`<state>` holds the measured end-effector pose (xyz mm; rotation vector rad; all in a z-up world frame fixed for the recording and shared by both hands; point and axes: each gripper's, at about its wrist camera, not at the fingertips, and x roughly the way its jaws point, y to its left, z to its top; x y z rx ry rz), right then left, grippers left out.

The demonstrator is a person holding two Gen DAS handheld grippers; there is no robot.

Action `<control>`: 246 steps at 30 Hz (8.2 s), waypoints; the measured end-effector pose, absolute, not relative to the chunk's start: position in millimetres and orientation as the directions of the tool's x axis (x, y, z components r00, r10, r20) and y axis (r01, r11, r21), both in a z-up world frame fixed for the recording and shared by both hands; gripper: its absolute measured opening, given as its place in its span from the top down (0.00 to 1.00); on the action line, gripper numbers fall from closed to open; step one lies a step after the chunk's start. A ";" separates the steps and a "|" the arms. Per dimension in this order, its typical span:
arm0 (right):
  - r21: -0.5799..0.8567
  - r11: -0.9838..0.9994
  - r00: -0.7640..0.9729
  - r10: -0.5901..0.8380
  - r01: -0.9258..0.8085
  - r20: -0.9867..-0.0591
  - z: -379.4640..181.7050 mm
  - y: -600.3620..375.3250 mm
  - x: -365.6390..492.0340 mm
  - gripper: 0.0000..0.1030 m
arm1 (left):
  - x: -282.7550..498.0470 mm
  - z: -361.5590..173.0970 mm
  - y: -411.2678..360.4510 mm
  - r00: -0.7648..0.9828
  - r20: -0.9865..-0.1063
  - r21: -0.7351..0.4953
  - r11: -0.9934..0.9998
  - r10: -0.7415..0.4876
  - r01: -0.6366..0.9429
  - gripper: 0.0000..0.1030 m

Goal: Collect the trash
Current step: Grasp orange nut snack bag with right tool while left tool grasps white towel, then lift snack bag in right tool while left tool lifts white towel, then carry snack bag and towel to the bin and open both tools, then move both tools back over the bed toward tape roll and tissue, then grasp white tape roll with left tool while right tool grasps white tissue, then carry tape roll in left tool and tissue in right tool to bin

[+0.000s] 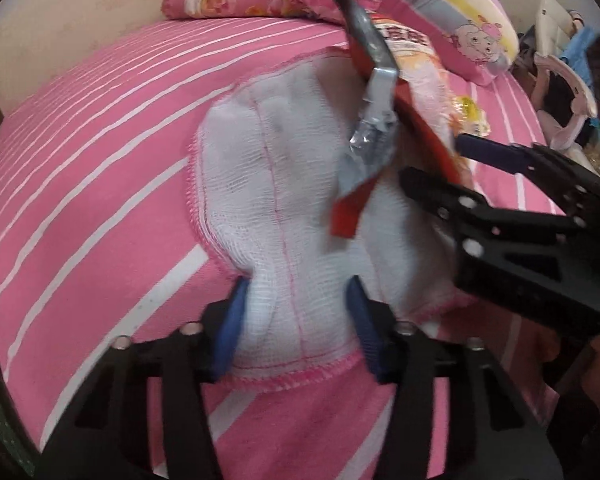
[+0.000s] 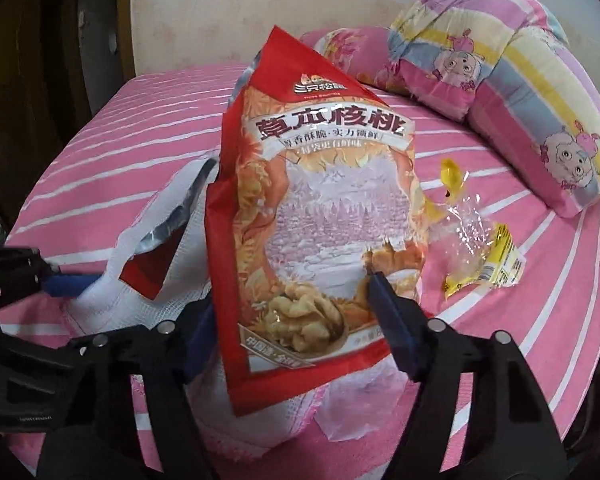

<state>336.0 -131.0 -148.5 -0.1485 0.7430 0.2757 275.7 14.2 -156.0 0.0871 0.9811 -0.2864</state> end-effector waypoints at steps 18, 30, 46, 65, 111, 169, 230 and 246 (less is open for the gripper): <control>0.146 0.951 0.779 0.308 -0.273 -0.546 -91.5 -171.2 284.5 0.95 | 218.2 -104.8 38.9 0.680 -0.642 -0.281 0.934 -0.355 0.223 0.92; 0.205 0.913 0.766 0.407 -0.352 -0.498 -56.7 -172.2 199.1 0.96 | 142.9 -59.1 42.8 0.746 -0.523 -0.408 0.890 -0.412 0.205 0.92; 0.261 0.925 0.834 0.364 -0.275 -0.414 4.3 -248.5 90.6 0.96 | 92.0 14.5 -27.5 0.730 -0.419 -0.432 0.826 -0.539 0.362 0.92; 0.302 0.951 0.870 0.097 0.062 -0.483 -39.6 -412.5 -25.3 0.96 | 56.5 -17.9 -234.8 0.396 -0.526 -0.473 0.646 -0.752 0.599 0.92; -0.003 0.884 0.578 -0.308 0.467 -0.756 -183.7 -491.5 -60.4 0.13 | 85.4 -185.8 -424.9 0.074 -0.789 -0.421 0.625 -0.609 0.657 0.17; 0.159 0.980 0.597 0.199 -0.119 -0.777 -157.8 -219.4 325.2 0.08 | 272.4 -168.6 -85.0 0.458 -0.817 0.121 0.673 -0.350 0.730 0.72; 0.279 0.959 0.819 0.201 -0.052 -0.537 -4.2 -291.3 79.1 0.98 | 96.1 -2.8 -111.1 0.462 -0.370 -0.561 0.590 -0.806 0.580 0.85; 0.288 0.927 0.790 -0.014 0.240 -0.612 -48.8 -432.5 -12.3 0.98 | 68.8 -53.4 -267.9 0.189 -0.456 -0.652 0.471 -0.870 0.595 0.85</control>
